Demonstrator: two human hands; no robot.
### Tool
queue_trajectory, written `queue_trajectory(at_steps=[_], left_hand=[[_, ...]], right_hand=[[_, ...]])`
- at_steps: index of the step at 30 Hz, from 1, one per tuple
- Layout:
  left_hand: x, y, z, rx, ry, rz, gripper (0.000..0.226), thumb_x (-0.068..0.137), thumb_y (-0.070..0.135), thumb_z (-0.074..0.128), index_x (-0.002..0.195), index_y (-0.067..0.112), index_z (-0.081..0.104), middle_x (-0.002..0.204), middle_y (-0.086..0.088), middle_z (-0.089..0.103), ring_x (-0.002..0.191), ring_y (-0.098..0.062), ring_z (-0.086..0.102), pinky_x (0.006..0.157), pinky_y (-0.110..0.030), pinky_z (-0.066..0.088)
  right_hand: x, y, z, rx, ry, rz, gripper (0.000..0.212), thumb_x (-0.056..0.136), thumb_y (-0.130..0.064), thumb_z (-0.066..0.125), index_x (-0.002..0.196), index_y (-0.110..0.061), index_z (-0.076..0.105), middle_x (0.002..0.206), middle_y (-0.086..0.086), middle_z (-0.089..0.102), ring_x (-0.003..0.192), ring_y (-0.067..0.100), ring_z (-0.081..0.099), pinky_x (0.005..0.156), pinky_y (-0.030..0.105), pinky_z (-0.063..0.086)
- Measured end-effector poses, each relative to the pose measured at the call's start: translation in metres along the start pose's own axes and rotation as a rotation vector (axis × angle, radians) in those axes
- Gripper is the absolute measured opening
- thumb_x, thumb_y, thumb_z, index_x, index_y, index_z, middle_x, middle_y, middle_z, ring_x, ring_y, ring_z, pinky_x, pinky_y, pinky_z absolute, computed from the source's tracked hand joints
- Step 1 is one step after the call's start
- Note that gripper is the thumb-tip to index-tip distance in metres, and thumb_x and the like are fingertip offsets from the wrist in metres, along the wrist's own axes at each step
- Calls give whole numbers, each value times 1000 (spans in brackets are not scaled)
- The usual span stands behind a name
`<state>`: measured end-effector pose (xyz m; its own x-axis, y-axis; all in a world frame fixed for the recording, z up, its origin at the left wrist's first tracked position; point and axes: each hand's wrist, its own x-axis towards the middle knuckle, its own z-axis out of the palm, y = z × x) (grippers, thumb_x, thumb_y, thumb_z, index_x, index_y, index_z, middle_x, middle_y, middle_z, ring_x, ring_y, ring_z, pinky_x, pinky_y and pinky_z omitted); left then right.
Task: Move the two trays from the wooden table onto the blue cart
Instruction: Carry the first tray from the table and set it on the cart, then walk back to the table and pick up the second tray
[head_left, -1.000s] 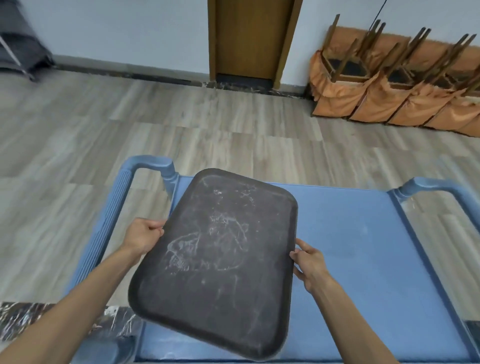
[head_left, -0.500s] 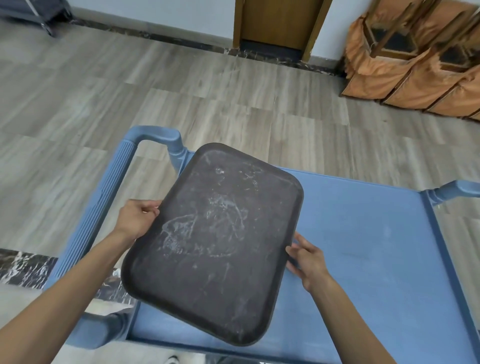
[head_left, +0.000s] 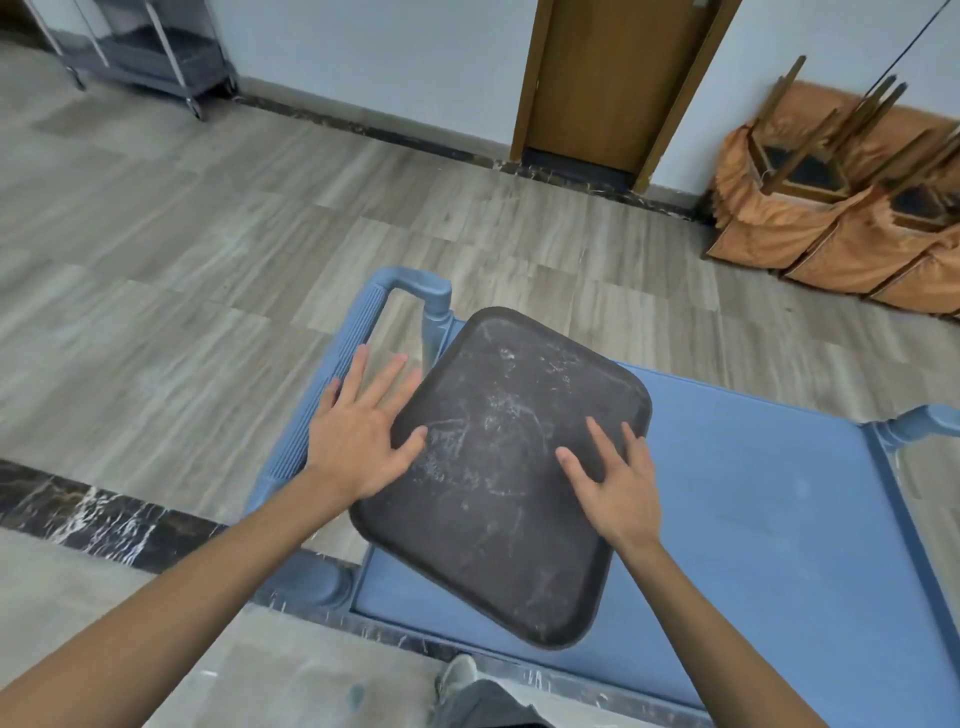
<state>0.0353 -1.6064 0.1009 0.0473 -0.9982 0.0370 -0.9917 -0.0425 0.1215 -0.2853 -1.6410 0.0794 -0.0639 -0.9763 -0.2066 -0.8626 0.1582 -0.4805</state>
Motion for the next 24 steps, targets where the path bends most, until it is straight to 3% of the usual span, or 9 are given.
queue_trajectory(at_steps=[2, 7, 12, 24], left_hand=[[-58, -38, -23, 77, 66, -32, 74, 89, 70, 23, 154, 36, 17, 164, 11, 12, 151, -29, -8, 119, -56, 13], [-76, -55, -30, 81, 48, -78, 79, 85, 76, 10, 154, 38, 9, 165, 12, -1, 149, -26, -19, 120, -54, -1], [-125, -103, -44, 26, 34, -184, 79, 83, 79, 9, 153, 42, -1, 164, 13, -11, 147, -24, -25, 120, -54, -3], [-353, -259, -57, -86, -11, -589, 81, 83, 81, 8, 154, 41, 6, 163, 12, -7, 147, -25, -25, 121, -53, -1]], right_hand=[[-48, -51, 16, -136, 25, -161, 80, 79, -91, 29, 150, -57, 19, 168, -11, 4, 153, 15, -7, 123, 46, 12], [-63, -80, 28, -192, 46, -276, 81, 79, -93, 20, 151, -58, 10, 167, -12, -6, 152, 15, -18, 123, 49, -2], [-93, -121, 49, -231, -13, -393, 81, 79, -93, 19, 151, -58, 8, 167, -11, -8, 151, 17, -20, 123, 49, -3], [-222, -272, 163, -325, -138, -768, 79, 84, -88, 19, 154, -52, 8, 168, -7, -2, 152, 21, -17, 123, 50, -1]])
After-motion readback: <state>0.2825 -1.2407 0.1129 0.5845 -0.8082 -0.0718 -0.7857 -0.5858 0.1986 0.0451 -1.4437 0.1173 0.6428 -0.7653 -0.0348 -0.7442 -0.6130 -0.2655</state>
